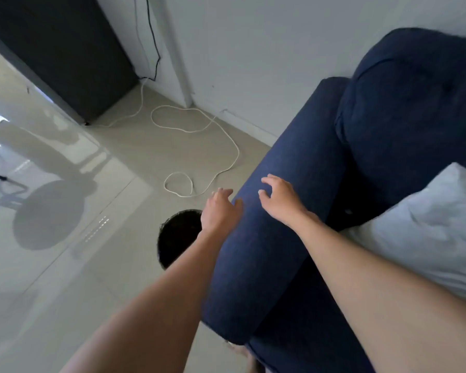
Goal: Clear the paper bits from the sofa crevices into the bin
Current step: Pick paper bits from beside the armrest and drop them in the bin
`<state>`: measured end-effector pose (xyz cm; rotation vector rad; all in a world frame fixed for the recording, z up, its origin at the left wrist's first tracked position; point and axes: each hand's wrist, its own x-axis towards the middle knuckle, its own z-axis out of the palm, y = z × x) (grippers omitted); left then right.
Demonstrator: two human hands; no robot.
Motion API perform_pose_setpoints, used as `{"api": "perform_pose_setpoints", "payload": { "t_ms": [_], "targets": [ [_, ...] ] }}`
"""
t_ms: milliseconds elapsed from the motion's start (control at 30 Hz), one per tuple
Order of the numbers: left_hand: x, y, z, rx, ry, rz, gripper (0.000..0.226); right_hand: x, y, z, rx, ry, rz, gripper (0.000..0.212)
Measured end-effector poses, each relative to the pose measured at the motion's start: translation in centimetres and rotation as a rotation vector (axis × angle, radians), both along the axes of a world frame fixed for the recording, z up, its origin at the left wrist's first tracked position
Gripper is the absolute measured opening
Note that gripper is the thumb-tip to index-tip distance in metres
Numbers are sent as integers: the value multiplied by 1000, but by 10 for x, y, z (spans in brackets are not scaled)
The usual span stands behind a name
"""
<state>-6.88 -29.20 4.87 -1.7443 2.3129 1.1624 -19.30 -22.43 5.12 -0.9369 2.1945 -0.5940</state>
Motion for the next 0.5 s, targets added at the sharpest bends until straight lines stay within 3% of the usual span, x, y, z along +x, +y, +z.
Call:
{"api": "perform_pose_setpoints", "payload": {
  "t_ms": [100, 200, 300, 500],
  "targets": [
    [-49, 36, 21, -25, 9, -138, 42, -44, 46, 17, -51, 41, -102, 47],
    [-98, 77, 38, -100, 18, -291, 27, -87, 97, 33, -82, 83, -208, 48],
    [-144, 122, 49, -127, 47, -422, 45, -125, 153, 45, -117, 128, -311, 47],
    [-222, 220, 54, -156, 123, -615, 51, -184, 269, 50, -154, 266, -495, 44]
  ]
}}
